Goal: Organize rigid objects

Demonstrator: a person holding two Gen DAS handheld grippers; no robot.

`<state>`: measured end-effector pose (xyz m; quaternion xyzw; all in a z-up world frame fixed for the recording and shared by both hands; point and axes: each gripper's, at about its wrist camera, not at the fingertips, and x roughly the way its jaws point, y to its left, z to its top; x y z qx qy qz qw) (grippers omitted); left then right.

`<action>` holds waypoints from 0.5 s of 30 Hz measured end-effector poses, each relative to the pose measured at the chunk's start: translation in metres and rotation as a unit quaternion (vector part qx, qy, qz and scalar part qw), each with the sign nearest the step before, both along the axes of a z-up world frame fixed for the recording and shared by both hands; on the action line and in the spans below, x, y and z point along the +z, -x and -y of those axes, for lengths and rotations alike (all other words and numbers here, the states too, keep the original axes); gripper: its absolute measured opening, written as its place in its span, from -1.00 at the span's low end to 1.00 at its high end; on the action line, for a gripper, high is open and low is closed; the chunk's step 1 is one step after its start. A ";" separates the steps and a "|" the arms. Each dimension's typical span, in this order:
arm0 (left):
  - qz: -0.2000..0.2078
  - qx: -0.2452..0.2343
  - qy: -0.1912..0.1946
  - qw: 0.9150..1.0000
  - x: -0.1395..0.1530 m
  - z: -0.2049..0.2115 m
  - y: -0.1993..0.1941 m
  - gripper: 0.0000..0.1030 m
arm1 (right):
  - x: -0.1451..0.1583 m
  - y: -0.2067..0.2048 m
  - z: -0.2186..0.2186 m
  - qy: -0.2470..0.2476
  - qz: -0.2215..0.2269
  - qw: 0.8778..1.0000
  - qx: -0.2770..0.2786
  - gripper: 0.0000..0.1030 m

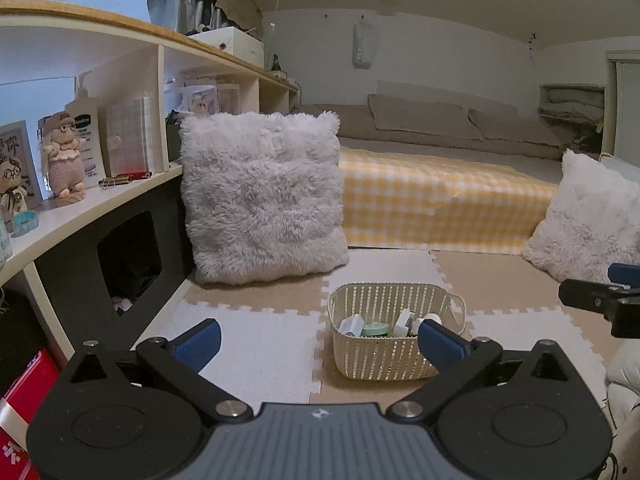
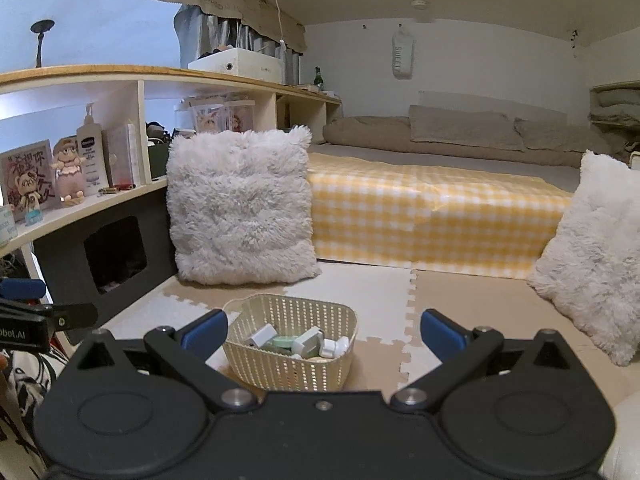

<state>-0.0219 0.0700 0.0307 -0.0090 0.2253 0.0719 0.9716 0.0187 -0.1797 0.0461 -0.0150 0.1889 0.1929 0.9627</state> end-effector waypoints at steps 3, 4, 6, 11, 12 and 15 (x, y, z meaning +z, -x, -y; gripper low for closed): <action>0.006 0.000 -0.003 1.000 -0.001 0.001 0.002 1.00 | -0.002 0.000 0.001 0.001 -0.001 1.000 -0.004 1.00; 0.007 0.000 -0.004 1.000 -0.001 0.002 0.002 1.00 | -0.002 0.000 0.002 0.002 0.000 1.000 -0.006 1.00; 0.009 0.001 -0.004 1.000 0.000 0.002 0.003 1.00 | -0.003 0.002 0.003 0.001 0.003 1.000 -0.012 1.00; 0.011 0.000 -0.003 1.000 0.000 0.002 0.003 1.00 | -0.004 0.007 0.003 0.002 0.014 1.000 -0.021 1.00; 0.012 -0.001 -0.003 1.000 0.000 0.002 0.003 1.00 | -0.004 0.008 0.003 0.003 0.015 1.000 -0.021 1.00; 0.014 0.000 -0.003 1.000 -0.001 0.003 0.003 1.00 | -0.005 0.009 0.003 0.005 0.016 1.000 -0.022 1.00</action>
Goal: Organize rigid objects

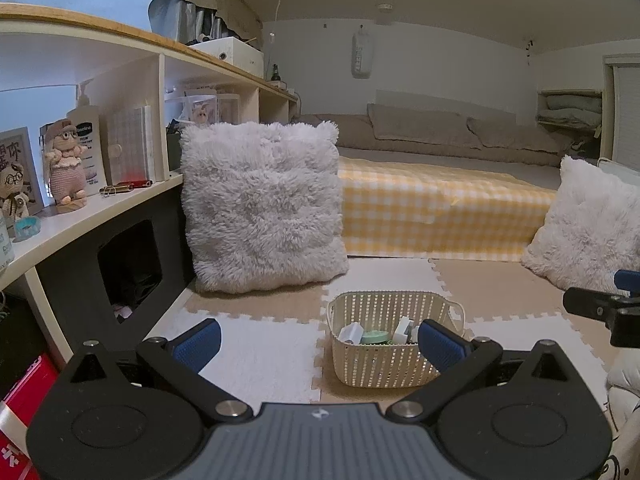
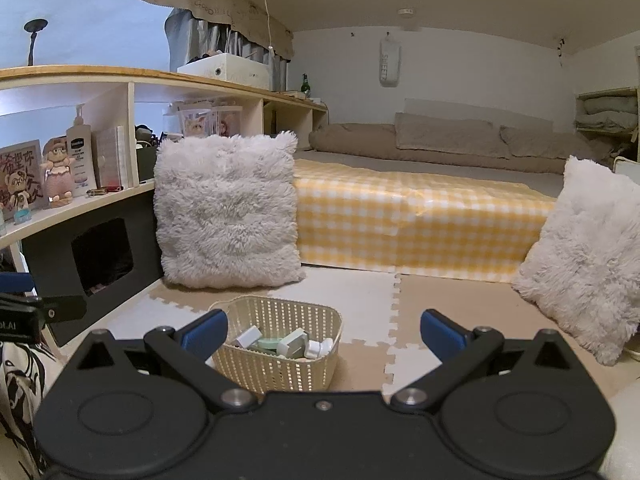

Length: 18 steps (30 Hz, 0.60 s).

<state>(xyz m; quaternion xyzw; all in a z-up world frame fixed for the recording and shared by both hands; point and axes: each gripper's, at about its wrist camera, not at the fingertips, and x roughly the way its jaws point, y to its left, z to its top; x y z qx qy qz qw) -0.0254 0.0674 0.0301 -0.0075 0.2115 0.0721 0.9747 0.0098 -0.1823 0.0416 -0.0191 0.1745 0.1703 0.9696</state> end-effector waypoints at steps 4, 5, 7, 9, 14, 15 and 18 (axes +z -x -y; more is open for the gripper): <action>0.001 0.001 -0.001 1.000 0.000 0.000 0.000 1.00 | -0.001 0.000 0.000 0.001 0.000 1.000 0.001 1.00; 0.001 0.001 0.000 1.000 0.000 0.000 0.000 1.00 | -0.001 0.001 0.000 0.001 0.000 1.000 0.000 1.00; 0.000 0.001 0.000 1.000 0.000 0.000 0.000 1.00 | -0.001 0.001 0.000 0.001 0.000 1.000 0.000 1.00; 0.001 0.001 0.000 1.000 0.000 0.000 0.000 1.00 | -0.001 0.001 -0.001 0.001 -0.001 1.000 0.000 1.00; 0.000 0.001 -0.002 1.000 0.000 0.000 0.000 1.00 | -0.002 0.001 0.001 0.003 -0.003 1.000 0.006 1.00; 0.001 0.001 -0.001 1.000 0.000 0.000 0.000 1.00 | -0.002 0.001 0.001 0.004 -0.003 1.000 0.006 1.00; 0.001 0.001 -0.001 1.000 0.000 0.000 0.000 1.00 | -0.002 0.000 0.001 0.004 -0.003 1.000 0.006 1.00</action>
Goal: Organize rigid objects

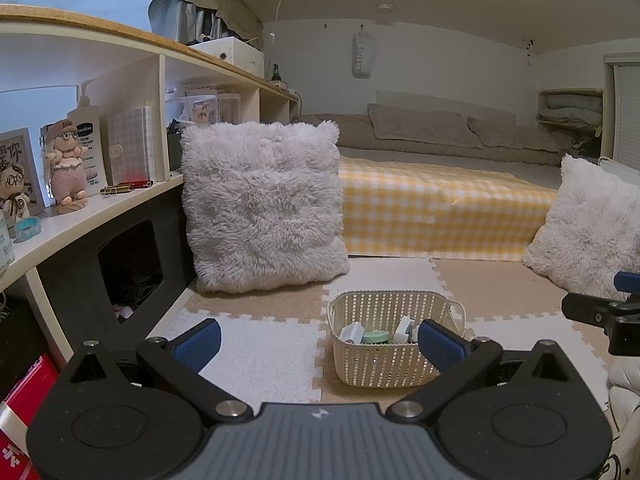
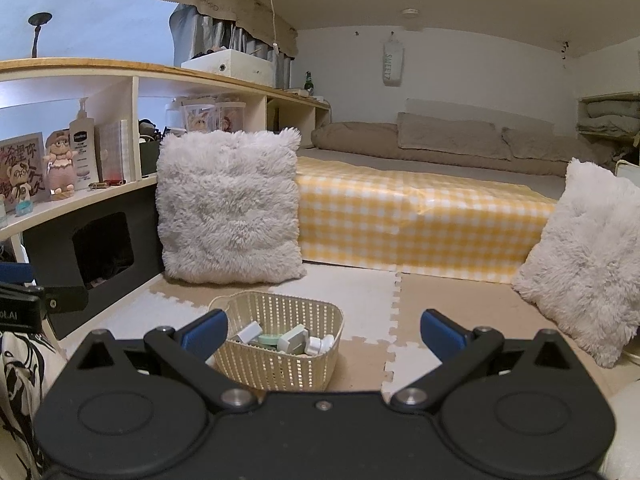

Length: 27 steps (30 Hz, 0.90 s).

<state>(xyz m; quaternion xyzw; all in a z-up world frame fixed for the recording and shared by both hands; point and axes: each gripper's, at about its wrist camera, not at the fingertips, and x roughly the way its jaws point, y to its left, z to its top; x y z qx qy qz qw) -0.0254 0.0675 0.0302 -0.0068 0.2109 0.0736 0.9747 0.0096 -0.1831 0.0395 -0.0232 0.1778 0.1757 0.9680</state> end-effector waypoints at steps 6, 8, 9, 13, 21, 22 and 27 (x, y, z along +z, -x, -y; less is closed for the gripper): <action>0.001 -0.001 0.000 1.000 0.000 -0.001 0.000 1.00 | 0.000 -0.001 0.001 0.000 -0.001 1.000 0.002 1.00; 0.000 -0.001 0.000 1.000 0.000 0.000 0.000 1.00 | 0.000 -0.001 0.002 0.000 -0.001 1.000 0.002 1.00; 0.000 -0.001 0.000 1.000 0.000 0.000 0.000 1.00 | 0.000 -0.001 0.001 0.000 -0.001 1.000 0.002 1.00; 0.000 -0.001 0.000 1.000 0.000 0.000 0.000 1.00 | 0.000 -0.001 0.001 0.000 -0.001 1.000 0.002 1.00; 0.000 -0.001 0.000 1.000 0.000 0.000 0.000 1.00 | 0.000 -0.001 0.002 0.001 0.000 1.000 0.003 1.00; 0.000 -0.001 0.000 1.000 0.000 0.000 0.000 1.00 | 0.000 -0.001 0.002 0.000 0.000 1.000 0.003 1.00; -0.002 -0.001 -0.002 1.000 0.000 0.000 0.000 1.00 | 0.000 -0.001 0.002 0.001 0.000 1.000 0.003 1.00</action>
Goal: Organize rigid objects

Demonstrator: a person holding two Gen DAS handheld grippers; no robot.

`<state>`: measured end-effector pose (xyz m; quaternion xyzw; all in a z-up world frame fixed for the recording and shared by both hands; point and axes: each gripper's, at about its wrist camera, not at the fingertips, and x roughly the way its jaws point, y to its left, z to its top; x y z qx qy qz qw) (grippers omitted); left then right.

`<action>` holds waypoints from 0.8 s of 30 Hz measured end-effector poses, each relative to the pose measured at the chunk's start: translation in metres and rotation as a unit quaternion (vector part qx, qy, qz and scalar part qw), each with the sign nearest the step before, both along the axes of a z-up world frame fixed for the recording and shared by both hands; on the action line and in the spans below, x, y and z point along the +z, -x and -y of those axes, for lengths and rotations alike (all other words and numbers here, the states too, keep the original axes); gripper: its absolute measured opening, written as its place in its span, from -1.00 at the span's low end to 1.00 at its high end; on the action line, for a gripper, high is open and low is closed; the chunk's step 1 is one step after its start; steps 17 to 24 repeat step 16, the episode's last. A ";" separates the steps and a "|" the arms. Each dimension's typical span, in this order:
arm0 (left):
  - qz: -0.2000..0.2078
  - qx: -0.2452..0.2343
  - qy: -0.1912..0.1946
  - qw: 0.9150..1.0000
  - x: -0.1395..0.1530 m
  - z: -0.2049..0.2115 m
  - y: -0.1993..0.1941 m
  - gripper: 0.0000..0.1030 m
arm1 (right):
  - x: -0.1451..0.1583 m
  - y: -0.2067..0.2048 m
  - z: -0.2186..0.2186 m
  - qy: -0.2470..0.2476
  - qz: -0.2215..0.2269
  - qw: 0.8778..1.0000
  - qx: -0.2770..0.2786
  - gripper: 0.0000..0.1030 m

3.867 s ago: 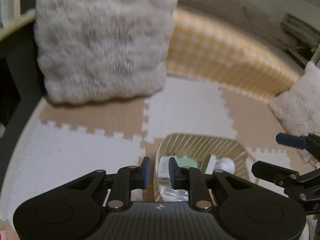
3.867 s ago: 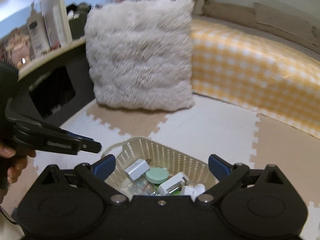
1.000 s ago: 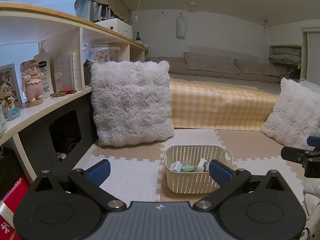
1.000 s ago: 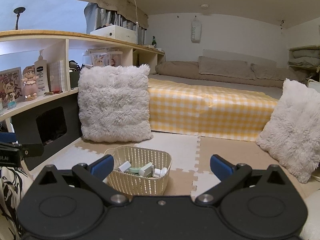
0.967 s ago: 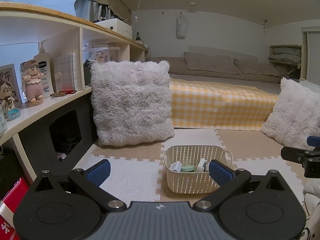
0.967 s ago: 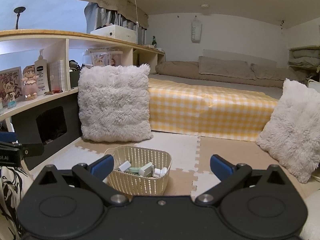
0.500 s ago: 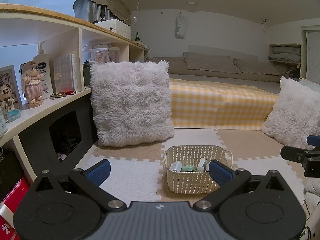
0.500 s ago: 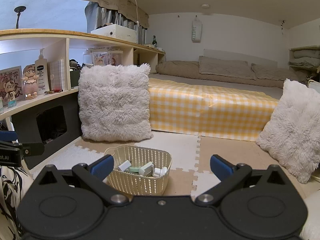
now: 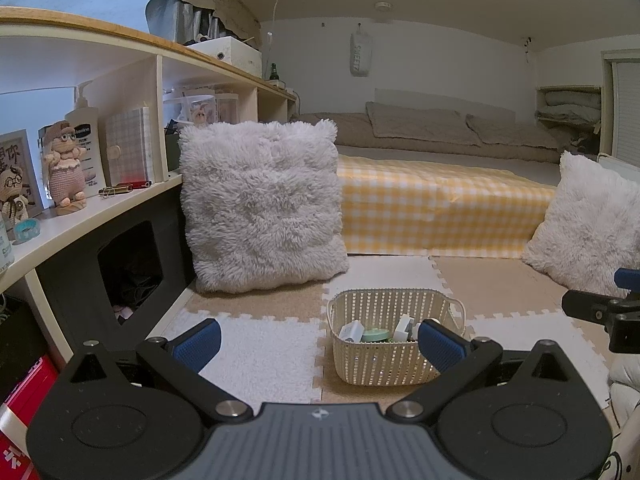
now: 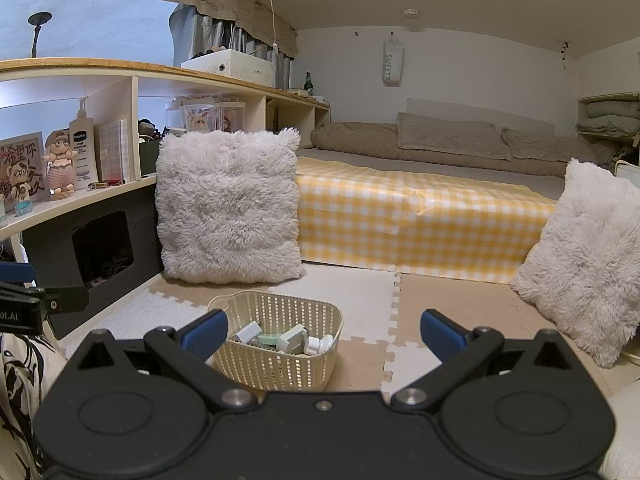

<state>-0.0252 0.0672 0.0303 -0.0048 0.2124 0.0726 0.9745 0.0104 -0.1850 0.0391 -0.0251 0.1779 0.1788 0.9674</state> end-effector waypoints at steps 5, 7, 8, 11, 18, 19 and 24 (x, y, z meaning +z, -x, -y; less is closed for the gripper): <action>-0.002 0.001 -0.006 1.000 -0.001 0.001 0.000 1.00 | 0.000 0.000 0.000 0.001 0.001 1.000 -0.001 1.00; -0.001 0.002 -0.009 1.000 -0.001 0.001 0.000 1.00 | 0.000 0.000 0.000 0.000 0.000 1.000 -0.001 1.00; -0.002 0.001 -0.010 1.000 -0.002 0.002 0.000 1.00 | 0.000 0.000 0.000 0.000 0.000 1.000 -0.001 1.00; 0.000 0.000 -0.009 1.000 -0.001 0.001 0.000 1.00 | -0.001 -0.001 0.002 0.000 0.000 1.000 -0.001 1.00; -0.001 0.000 -0.008 1.000 -0.001 0.000 0.000 1.00 | -0.001 -0.001 0.003 0.000 0.000 1.000 0.000 1.00; -0.001 0.000 -0.008 1.000 -0.001 0.000 0.000 1.00 | -0.001 -0.001 0.003 0.000 0.000 1.000 0.000 1.00; -0.001 0.000 -0.008 1.000 -0.001 0.000 0.000 1.00 | -0.001 -0.001 0.003 0.000 0.000 1.000 0.000 1.00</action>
